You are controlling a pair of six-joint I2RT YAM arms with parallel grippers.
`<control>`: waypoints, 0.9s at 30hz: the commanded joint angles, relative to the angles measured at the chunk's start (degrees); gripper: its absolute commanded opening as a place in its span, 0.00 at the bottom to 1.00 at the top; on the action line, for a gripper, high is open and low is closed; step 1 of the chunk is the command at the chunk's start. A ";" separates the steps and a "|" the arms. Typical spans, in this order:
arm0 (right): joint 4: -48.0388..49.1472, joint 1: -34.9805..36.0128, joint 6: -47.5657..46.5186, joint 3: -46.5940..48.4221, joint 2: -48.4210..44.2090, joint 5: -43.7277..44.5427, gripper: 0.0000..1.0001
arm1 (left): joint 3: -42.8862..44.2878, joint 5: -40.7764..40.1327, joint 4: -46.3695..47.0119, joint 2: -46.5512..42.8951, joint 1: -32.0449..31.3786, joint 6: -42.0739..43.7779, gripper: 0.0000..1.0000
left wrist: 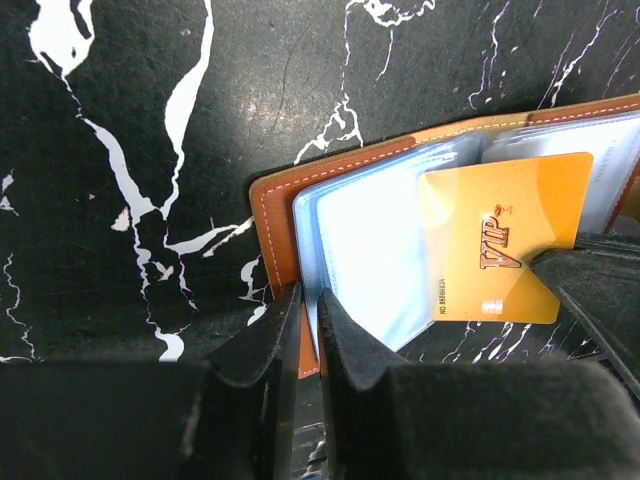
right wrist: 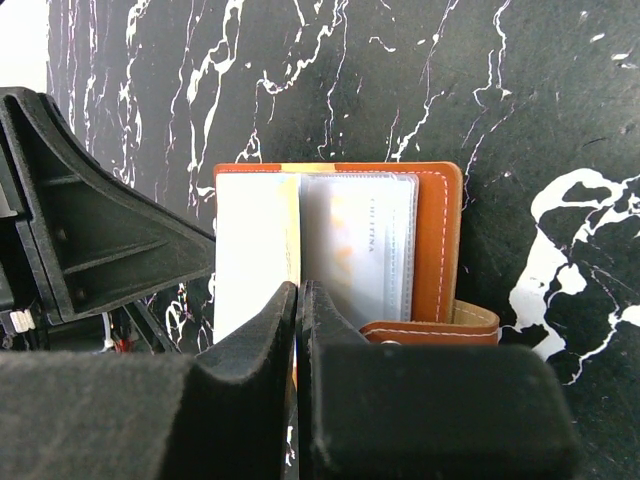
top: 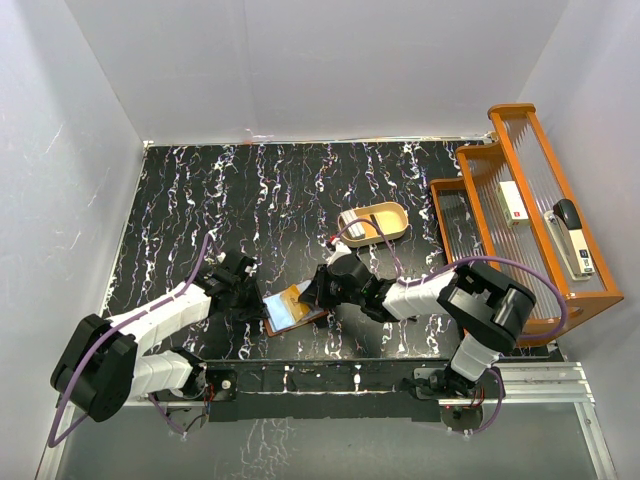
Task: Put the credit cards into the card holder
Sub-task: Insert the credit card into the card holder.
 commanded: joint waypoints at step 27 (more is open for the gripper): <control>-10.83 -0.01 -6.91 3.32 -3.60 3.25 0.29 | 0.77 6.10 1.90 2.79 -0.18 0.46 0.15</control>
